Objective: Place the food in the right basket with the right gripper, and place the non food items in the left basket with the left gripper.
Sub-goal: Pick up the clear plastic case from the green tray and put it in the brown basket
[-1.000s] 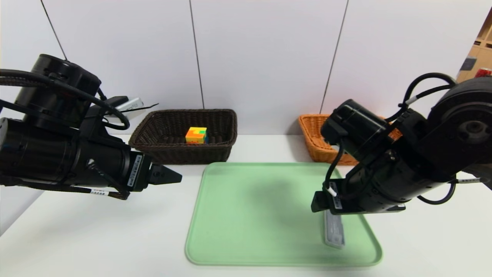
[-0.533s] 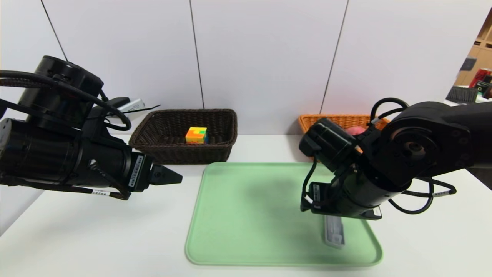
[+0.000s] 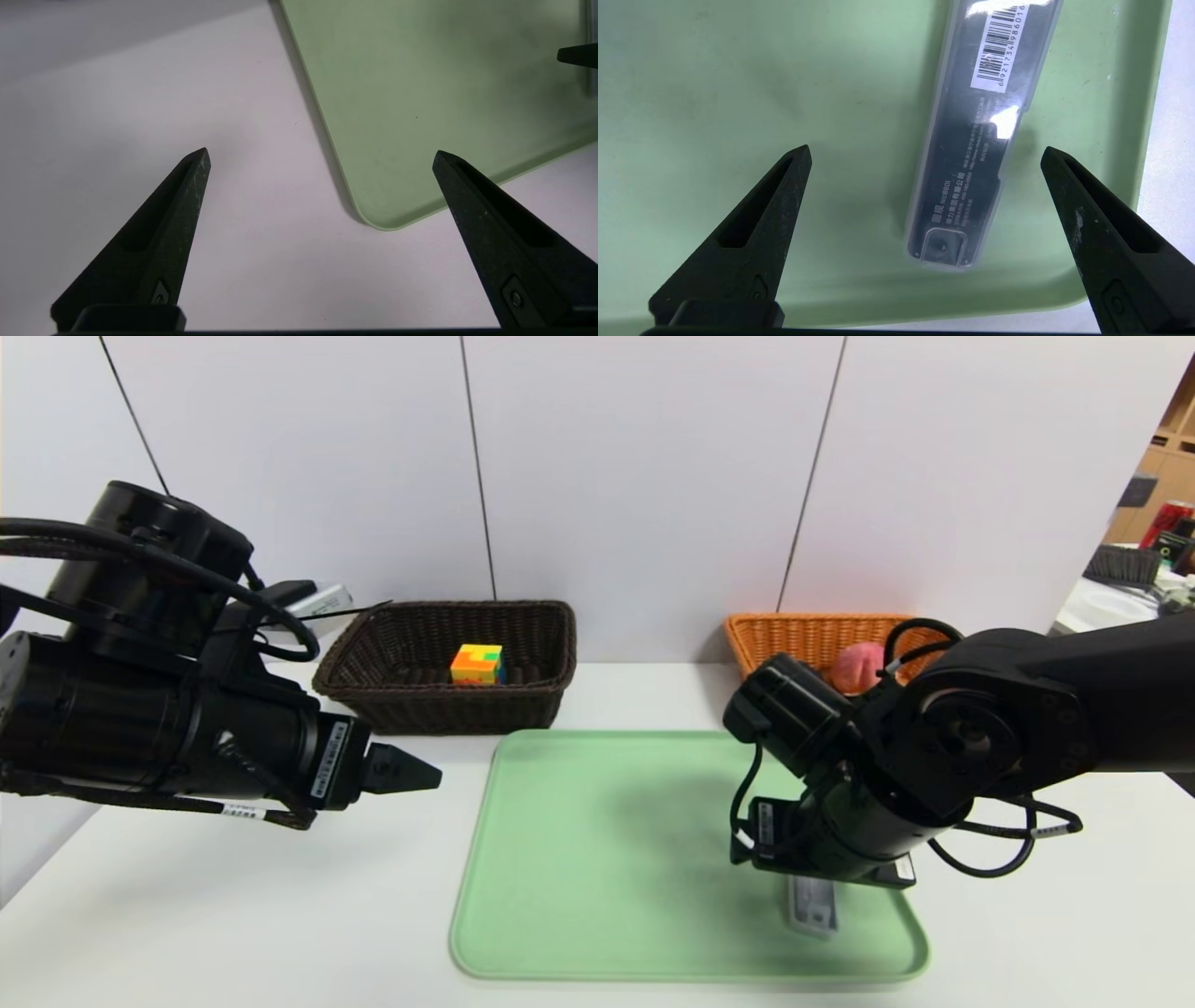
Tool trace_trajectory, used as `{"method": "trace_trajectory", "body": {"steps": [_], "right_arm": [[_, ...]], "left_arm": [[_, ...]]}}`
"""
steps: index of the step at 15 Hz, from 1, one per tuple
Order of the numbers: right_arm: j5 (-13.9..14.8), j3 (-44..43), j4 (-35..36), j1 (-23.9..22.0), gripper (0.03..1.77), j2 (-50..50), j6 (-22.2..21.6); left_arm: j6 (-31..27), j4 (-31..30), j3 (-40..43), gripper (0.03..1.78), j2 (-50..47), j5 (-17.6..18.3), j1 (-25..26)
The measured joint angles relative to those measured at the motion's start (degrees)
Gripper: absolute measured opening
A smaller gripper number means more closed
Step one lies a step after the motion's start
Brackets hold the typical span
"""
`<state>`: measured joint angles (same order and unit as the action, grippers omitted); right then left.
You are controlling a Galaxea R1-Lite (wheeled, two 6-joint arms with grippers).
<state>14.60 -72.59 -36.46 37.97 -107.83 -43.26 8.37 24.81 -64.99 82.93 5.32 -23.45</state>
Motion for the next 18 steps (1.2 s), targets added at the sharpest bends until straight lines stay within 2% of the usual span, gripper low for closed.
{"method": "trace_trajectory", "body": {"steps": [7,11,14,15,18], "right_arm": [[-0.2,0.4,0.5,-0.5,1.70,-0.7,0.0],[-0.3,0.6,0.5,-0.4,1.08,-1.2,0.0],[-0.4,0.7,0.5,-0.4,0.77,-1.1,0.0],[-0.4,0.8,0.5,-0.4,0.54,-1.1,0.0],[-0.3,0.8,0.4,-0.4,0.54,-0.9,0.0]], "left_arm": [[0.0,0.0,0.4,1.69,-0.6,0.1,0.0],[0.0,0.0,0.4,1.69,-0.8,0.1,0.0],[0.0,0.0,0.4,1.69,-0.9,0.1,0.0],[0.0,0.0,0.4,1.69,-1.0,0.1,0.0],[0.1,0.1,0.4,1.69,-1.3,0.1,0.0]]}}
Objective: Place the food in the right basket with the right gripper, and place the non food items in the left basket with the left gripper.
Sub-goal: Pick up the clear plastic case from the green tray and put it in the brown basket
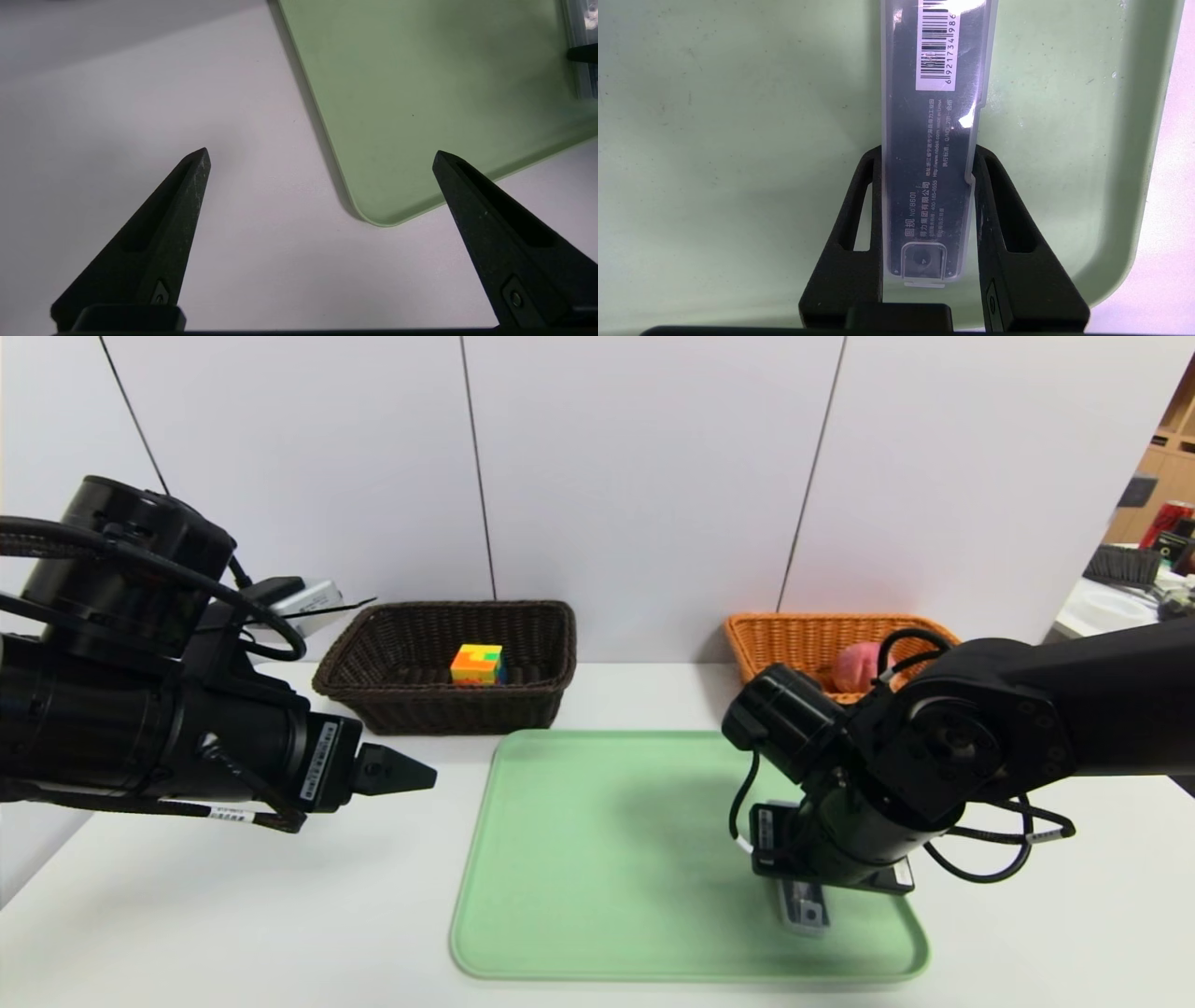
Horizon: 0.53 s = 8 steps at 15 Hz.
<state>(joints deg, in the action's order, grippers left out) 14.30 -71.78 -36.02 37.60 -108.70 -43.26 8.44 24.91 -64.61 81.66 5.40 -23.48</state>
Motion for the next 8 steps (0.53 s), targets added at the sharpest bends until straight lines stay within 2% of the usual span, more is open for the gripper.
{"method": "trace_trajectory", "body": {"steps": [5,8], "right_arm": [[0.0,-1.1,0.6,-0.1,0.54,1.2,0.7],[0.0,-6.3,1.6,-0.8,0.54,2.2,3.6]], "left_arm": [[0.2,0.0,0.0,1.69,-1.3,0.0,0.1],[0.3,0.0,0.0,1.69,-2.4,0.0,0.1]]}}
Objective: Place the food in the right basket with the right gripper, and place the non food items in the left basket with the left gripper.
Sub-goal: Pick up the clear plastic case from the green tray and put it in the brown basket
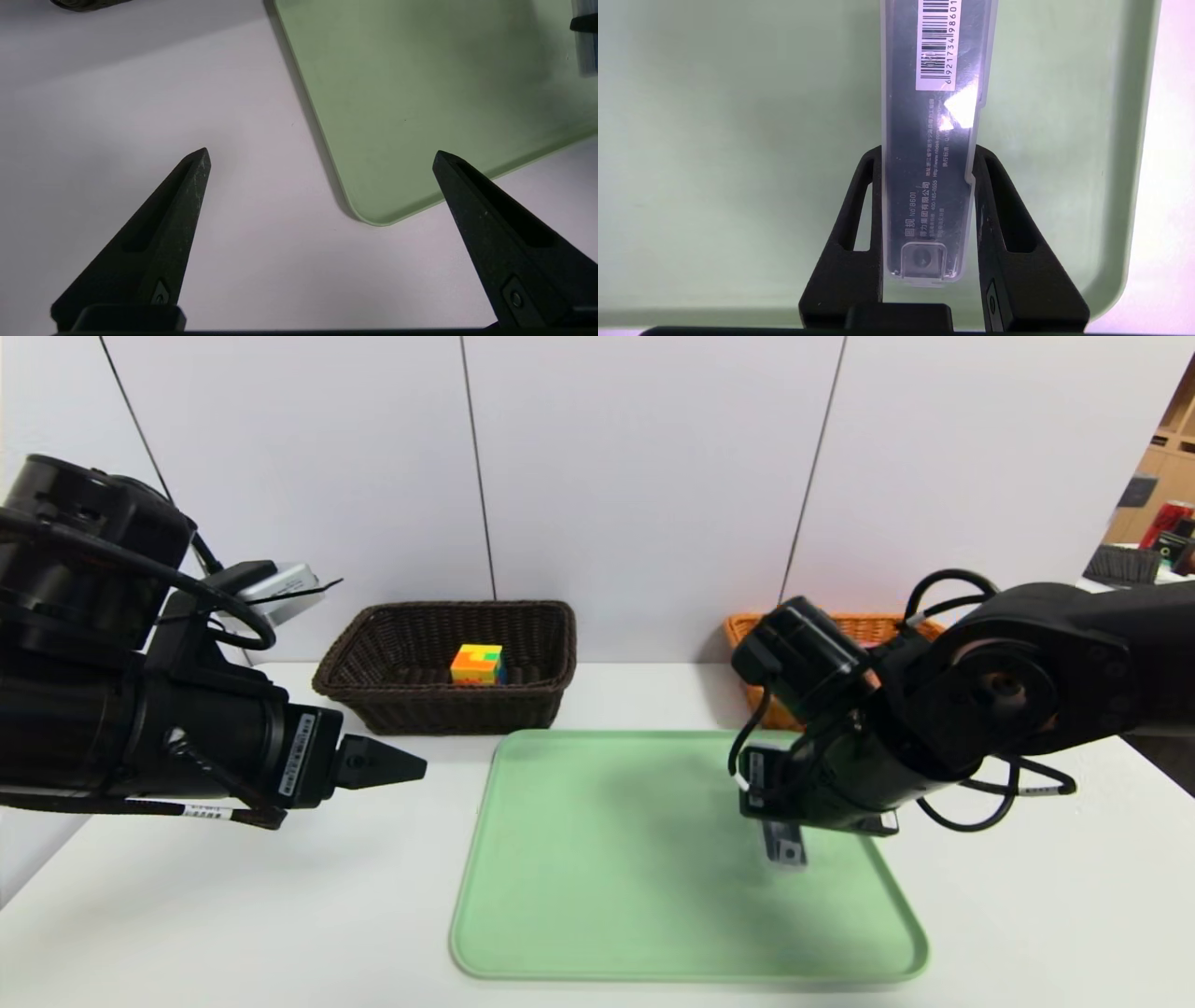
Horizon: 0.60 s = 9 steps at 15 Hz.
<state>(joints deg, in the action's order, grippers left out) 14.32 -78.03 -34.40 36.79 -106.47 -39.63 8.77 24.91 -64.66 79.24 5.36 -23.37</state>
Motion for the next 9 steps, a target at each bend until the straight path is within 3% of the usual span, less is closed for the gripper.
{"method": "trace_trajectory", "body": {"steps": [5,9], "right_arm": [[0.0,-13.4,0.9,-1.8,0.54,-1.5,6.7],[-0.7,-24.7,2.1,-2.6,0.54,-6.8,9.3]], "left_arm": [[0.6,0.0,0.0,1.69,-1.8,-0.1,0.0],[0.5,0.1,0.5,1.69,-2.8,-0.3,0.0]]}}
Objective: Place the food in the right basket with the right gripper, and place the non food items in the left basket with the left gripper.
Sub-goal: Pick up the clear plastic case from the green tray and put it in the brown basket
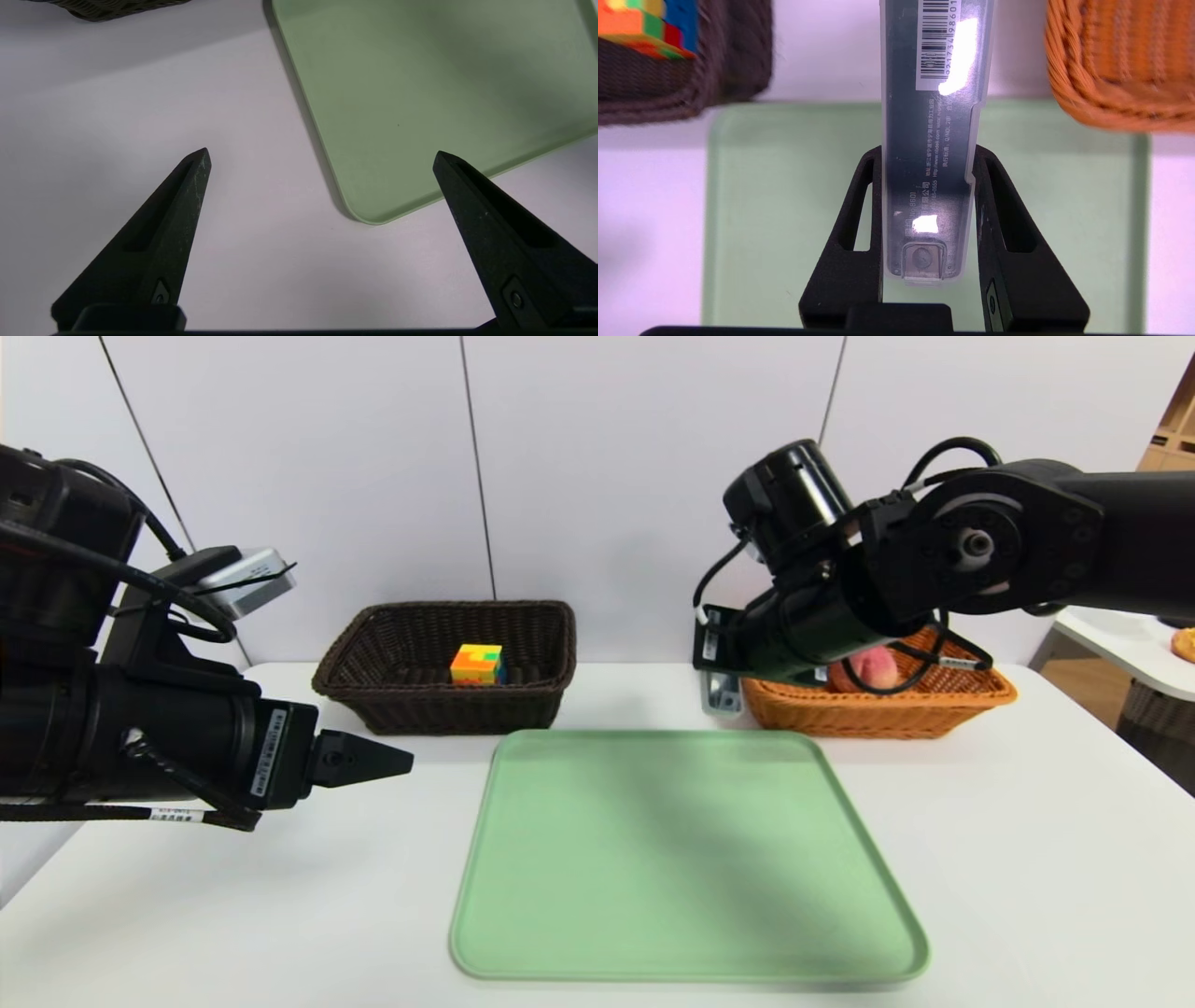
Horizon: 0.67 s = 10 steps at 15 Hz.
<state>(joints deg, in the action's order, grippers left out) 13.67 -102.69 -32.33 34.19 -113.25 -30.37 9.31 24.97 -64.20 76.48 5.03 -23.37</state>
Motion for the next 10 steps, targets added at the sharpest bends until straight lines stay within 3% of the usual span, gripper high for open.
{"method": "trace_trajectory", "body": {"steps": [2,5,10], "right_arm": [[-1.2,-4.9,1.8,0.1,0.54,-2.7,1.3],[-5.4,-8.2,6.2,0.5,0.54,-6.0,3.1],[-7.8,-8.7,15.8,2.8,0.54,-8.7,7.0]], "left_arm": [[0.0,0.0,0.3,1.69,-0.5,0.0,0.0],[0.1,-0.1,1.2,1.69,-0.8,0.0,0.0],[0.0,-0.2,3.0,1.69,-1.0,0.1,0.0]]}}
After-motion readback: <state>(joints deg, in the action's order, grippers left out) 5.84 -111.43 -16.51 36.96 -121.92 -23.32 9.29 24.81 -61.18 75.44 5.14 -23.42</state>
